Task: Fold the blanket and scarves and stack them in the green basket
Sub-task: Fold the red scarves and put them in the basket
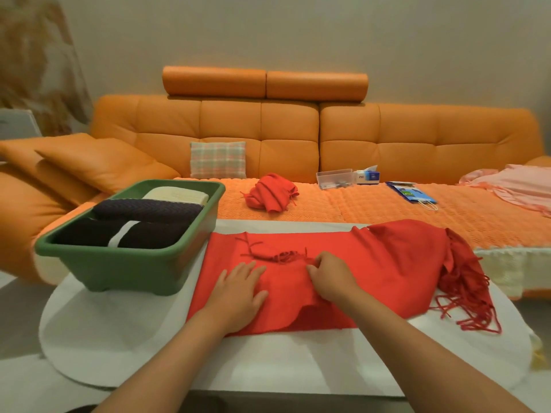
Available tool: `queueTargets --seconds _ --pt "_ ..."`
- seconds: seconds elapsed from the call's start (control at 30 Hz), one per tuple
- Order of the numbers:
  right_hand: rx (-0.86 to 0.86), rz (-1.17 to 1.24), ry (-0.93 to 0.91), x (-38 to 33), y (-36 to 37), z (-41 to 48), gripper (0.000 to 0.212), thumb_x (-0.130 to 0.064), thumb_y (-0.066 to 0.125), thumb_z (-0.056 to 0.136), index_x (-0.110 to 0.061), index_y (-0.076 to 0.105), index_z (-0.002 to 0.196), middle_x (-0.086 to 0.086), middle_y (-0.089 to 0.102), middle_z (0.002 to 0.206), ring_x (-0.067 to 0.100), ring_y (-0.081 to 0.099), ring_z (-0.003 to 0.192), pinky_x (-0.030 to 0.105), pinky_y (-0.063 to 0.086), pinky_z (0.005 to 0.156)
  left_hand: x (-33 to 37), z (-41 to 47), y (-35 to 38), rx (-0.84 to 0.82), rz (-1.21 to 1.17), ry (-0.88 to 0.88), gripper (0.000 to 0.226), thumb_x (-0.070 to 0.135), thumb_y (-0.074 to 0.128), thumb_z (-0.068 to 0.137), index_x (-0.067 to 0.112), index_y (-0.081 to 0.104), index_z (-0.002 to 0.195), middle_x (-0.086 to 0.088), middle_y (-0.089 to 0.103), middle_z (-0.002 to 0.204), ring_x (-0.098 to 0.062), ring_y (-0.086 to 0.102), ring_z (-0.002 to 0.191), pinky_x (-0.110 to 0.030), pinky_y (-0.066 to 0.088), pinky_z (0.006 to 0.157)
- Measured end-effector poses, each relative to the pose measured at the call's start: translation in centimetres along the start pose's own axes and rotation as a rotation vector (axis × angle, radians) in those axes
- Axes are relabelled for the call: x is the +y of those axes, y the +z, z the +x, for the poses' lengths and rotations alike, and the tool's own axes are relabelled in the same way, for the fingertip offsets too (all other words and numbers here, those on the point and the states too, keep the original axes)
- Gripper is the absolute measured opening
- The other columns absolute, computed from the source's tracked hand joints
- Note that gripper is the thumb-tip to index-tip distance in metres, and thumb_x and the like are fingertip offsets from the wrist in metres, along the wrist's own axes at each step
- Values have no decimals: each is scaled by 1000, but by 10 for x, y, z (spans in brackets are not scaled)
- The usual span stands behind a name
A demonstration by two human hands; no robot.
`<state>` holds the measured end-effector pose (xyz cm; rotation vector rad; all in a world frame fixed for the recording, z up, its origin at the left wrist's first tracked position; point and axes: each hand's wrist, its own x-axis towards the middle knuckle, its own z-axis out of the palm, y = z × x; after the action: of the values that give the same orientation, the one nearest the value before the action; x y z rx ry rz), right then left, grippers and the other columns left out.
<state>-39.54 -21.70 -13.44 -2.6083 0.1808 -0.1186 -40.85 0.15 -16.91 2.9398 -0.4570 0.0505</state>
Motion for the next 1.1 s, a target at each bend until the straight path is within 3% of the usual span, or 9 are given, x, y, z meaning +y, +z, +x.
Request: queueTargets --seconds 0.13,0.27,0.4,0.53,0.63,0.83,0.93,1.03,1.1 --pt "-92 -398 8 10 -5 -7 29 -26 51 95 -13 51 121 10 61 126 30 59 117 35 47 90 -13 -7 -4 -217 50 -60 74 70 34 92 39 11 156 3 5 165 -20 3 151 -48 8 121" --pt "12 -513 -175 -6 -3 1 40 -23 53 87 -18 47 126 8 52 125 31 54 117 38 44 90 -17 6 -15 -94 48 -48 57 71 40 89 41 45 137 3 41 143 -22 34 134 -43 27 110" --pt "108 -480 -403 -36 23 25 44 -36 54 87 -20 51 127 8 49 123 30 51 116 40 43 88 -24 25 -18 18 41 -40 31 49 43 98 31 57 120 1 50 124 -23 44 121 -38 35 102" --pt "115 -693 -542 -50 57 57 31 -40 51 95 -19 61 116 9 55 119 32 56 108 40 42 81 -39 45 -10 60 -36 -43 38 44 45 98 26 49 131 0 45 135 -23 40 129 -39 35 106" --pt "175 -666 -547 -46 69 86 20 -19 50 96 -14 69 101 11 68 103 33 67 95 39 45 75 -51 50 1 -91 -43 -64 64 58 39 97 32 22 154 0 11 164 -21 7 151 -40 13 122" --pt "244 -536 -72 -35 48 135 29 -10 41 98 -13 56 122 8 62 122 29 63 111 34 49 82 -57 54 2 -200 -13 -94 73 69 32 94 39 9 156 5 -3 166 -19 -7 152 -42 0 123" --pt "351 -646 -326 -25 48 140 38 -10 37 93 -15 51 127 9 56 119 31 58 106 41 46 80 -56 55 3 -189 -2 -103 72 67 32 94 38 11 156 3 -1 166 -21 -5 152 -42 1 123" --pt "105 -597 -719 -19 57 125 49 -33 28 94 -22 56 133 10 54 134 33 55 117 44 42 91 -52 51 0 -159 28 -105 70 63 32 97 33 14 156 0 5 165 -24 2 152 -43 5 123" --pt "-118 -565 -601 -17 60 107 52 -46 25 101 -28 43 146 7 37 155 27 37 140 42 32 109 -50 45 -1 -144 48 -112 68 59 32 99 28 15 157 -2 8 165 -25 6 151 -43 9 122"
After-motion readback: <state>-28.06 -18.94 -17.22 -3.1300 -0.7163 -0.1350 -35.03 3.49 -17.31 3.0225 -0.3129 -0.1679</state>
